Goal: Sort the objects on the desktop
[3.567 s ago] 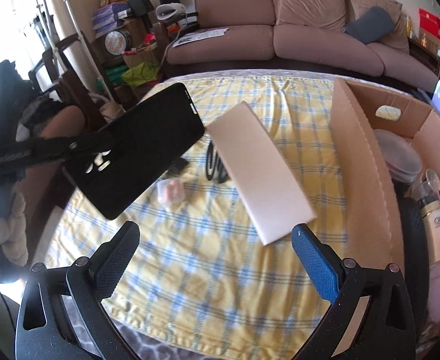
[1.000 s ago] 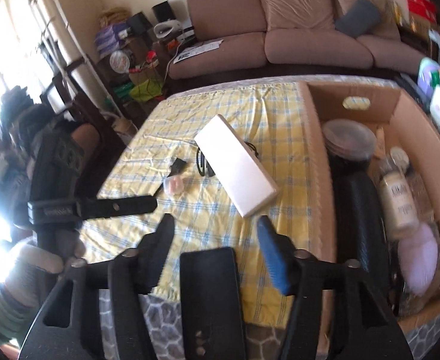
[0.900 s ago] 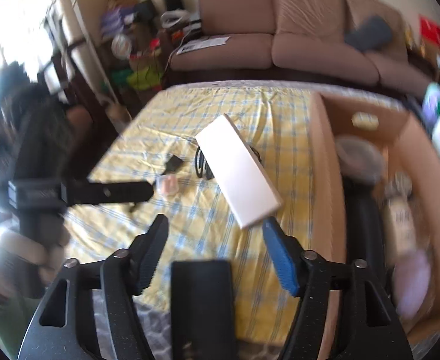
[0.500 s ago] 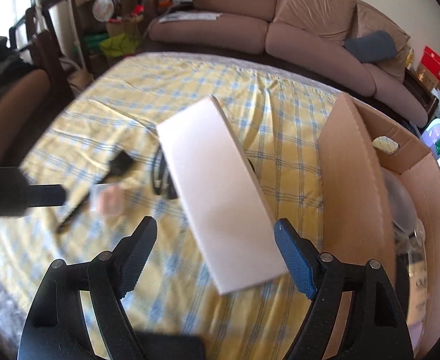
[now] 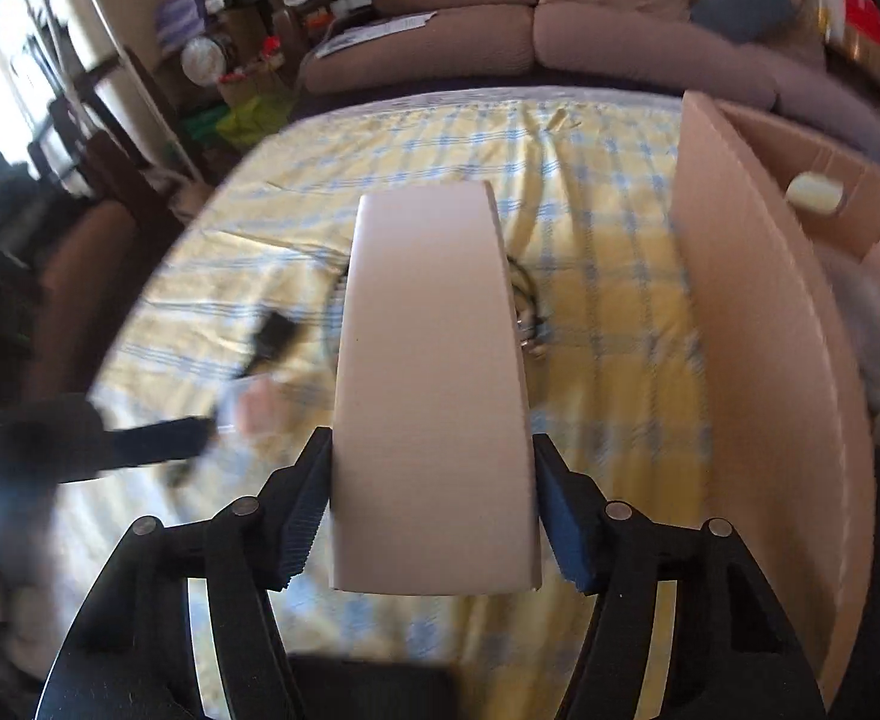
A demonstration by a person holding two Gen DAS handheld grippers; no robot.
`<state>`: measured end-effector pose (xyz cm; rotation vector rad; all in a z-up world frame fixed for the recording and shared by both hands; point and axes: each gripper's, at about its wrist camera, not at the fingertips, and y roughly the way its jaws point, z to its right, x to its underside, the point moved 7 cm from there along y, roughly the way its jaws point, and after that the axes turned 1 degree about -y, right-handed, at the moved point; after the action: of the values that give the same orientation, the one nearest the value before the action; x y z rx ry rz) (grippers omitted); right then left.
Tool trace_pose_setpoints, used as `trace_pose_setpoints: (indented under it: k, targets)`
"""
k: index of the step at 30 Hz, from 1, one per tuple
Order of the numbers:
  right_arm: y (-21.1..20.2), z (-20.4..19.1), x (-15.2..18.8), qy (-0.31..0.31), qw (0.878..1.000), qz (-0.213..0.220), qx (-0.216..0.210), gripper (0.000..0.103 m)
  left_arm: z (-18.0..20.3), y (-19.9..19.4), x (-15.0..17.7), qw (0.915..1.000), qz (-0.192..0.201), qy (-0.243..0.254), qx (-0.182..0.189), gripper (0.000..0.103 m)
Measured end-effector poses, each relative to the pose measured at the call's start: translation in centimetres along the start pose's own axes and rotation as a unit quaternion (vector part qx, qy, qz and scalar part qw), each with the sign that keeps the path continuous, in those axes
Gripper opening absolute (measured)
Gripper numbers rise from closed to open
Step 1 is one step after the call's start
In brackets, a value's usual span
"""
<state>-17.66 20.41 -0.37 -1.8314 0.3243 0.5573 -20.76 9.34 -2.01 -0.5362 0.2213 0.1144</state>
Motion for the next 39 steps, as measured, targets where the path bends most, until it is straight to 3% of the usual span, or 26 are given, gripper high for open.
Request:
trace_pose_setpoints:
  k: [4, 7, 8, 9, 11, 12, 16, 18, 20, 22, 26, 29, 31, 32, 36, 37, 38, 39]
  targets:
    - [-2.1, -2.2, 1.4, 0.019, 0.997, -0.013, -0.075, 0.066, 0.2, 1.3, 0.9, 0.9996, -0.021, -0.013, 0.017, 0.092]
    - [-3.3, -4.0, 2.9, 0.020, 0.993, -0.025, -0.110, 0.066, 0.1, 1.5, 1.3, 0.9990, -0.027, -0.028, 0.024, 0.076]
    - [-3.7, -4.8, 3.3, 0.012, 0.993, -0.027, -0.112, 0.066, 0.0, 1.5, 1.3, 0.9989, -0.026, -0.030, 0.026, 0.065]
    - [-3.9, -5.2, 3.6, 0.004, 0.994, -0.027, -0.103, 0.066, -0.1, 1.5, 1.3, 0.9990, -0.024, -0.028, 0.023, 0.051]
    - [-4.5, -5.5, 3.9, -0.018, 0.997, -0.026, -0.076, 0.066, -0.1, 1.2, 1.3, 0.9995, -0.020, -0.021, 0.016, 0.036]
    - [-4.7, -5.5, 4.0, -0.023, 0.997, -0.025, -0.070, 0.066, 0.1, 1.1, 1.3, 0.9995, -0.019, -0.019, 0.018, 0.036]
    - [-5.6, -5.0, 4.3, -0.007, 0.996, -0.018, -0.088, 0.066, 1.5, 0.6, 1.2, 0.9991, -0.014, -0.007, 0.039, 0.041]
    - [-6.1, -4.7, 4.3, 0.008, 0.995, -0.009, -0.104, 0.066, 2.5, 0.7, 1.0, 0.9976, -0.020, -0.002, 0.066, 0.072]
    - [-6.7, -4.2, 4.6, 0.049, 0.987, -0.002, -0.150, 0.066, 3.4, 1.1, 1.2, 0.9964, -0.027, 0.009, 0.079, 0.090]
    - [-7.1, -4.0, 4.6, 0.101, 0.971, 0.005, -0.217, 0.066, 4.0, 1.6, 1.5, 0.9952, -0.031, 0.018, 0.091, 0.090]
    - [-6.8, -4.4, 4.6, 0.195, 0.915, 0.008, -0.354, 0.066, 4.3, 1.6, 1.1, 0.9921, -0.023, 0.005, 0.124, 0.090]
    - [-5.7, -4.5, 5.0, 0.249, 0.878, 0.002, -0.410, 0.066, 3.6, 0.8, -0.1, 0.9923, -0.010, -0.006, 0.123, 0.071]
    - [-5.4, -4.5, 5.0, 0.276, 0.854, 0.006, -0.441, 0.066, 3.6, 0.5, -0.7, 0.9915, -0.007, -0.007, 0.130, 0.070]
    - [-5.3, -4.6, 4.9, 0.280, 0.850, 0.005, -0.446, 0.066, 3.8, 0.4, -0.9, 0.9919, -0.005, -0.001, 0.127, 0.069]
    - [-4.9, -5.3, 4.1, 0.277, 0.846, 0.000, -0.456, 0.068, 3.9, -0.2, -1.7, 0.9958, 0.010, 0.017, 0.090, 0.061]
    - [-4.9, -5.0, 4.0, 0.272, 0.856, 0.001, -0.439, 0.076, 3.8, -0.2, -1.9, 0.9964, 0.009, 0.020, 0.082, 0.060]
    - [-4.9, -4.7, 3.9, 0.257, 0.876, 0.003, -0.409, 0.078, 3.6, -0.2, -2.0, 0.9977, 0.006, 0.026, 0.062, 0.058]
    - [-5.1, -4.3, 3.6, 0.233, 0.903, 0.008, -0.361, 0.079, 3.6, -0.2, -2.1, 0.9982, 0.003, 0.031, 0.051, 0.057]
